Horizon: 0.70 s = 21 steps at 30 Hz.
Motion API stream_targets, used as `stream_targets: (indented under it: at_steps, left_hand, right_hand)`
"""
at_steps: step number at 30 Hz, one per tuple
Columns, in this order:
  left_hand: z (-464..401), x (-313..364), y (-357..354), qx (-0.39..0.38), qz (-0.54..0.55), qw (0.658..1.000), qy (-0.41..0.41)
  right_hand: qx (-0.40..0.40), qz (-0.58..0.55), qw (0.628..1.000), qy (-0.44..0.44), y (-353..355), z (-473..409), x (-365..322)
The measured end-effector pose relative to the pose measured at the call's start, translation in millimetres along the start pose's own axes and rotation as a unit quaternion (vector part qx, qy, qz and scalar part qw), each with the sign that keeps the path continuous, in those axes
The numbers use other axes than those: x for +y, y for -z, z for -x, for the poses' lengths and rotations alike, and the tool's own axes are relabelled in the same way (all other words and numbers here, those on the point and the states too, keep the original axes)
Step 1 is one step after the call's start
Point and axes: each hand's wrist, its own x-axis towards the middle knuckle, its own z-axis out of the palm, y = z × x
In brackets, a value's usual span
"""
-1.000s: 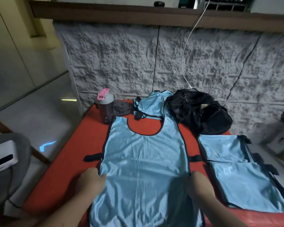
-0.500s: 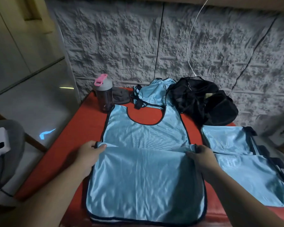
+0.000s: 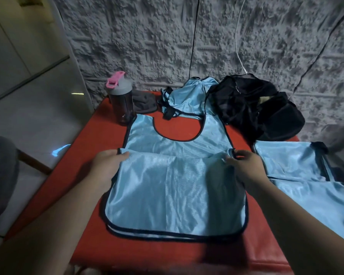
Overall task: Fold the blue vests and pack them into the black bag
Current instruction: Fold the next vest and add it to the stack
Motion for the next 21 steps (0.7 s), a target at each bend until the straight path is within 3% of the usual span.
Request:
stream_targets:
  at_steps: [3, 6, 8, 11, 15, 21]
  left_hand:
    - [5, -6, 5, 0.040, -0.085, 0.995, -0.030]
    - [23, -11, 12, 0.102, -0.204, 0.971, -0.073]
    - [36, -17, 20, 0.111, -0.293, 0.946, -0.088]
    - [59, -28, 32, 0.086, -0.396, 0.913, -0.047]
    - [86, -44, 38, 0.065, -0.490, 0.869, 0.005]
    - [101, -49, 35, 0.079, -0.449, 0.890, -0.016]
  right_hand:
    - [0.008, 0.122, 0.992, 0.029, 7, 6, 3]
    - [0.042, 0.265, 0.959, 0.090, 21, 31, 3]
    - [0.035, 0.319, 0.945, 0.067, 30, 48, 13]
    - [-0.018, 0.380, 0.925, -0.008, 36, 77, 37]
    - [-0.037, 0.374, 0.926, -0.030, 36, 107, 46]
    - [-0.061, 0.349, 0.934, -0.041, 43, 118, 43]
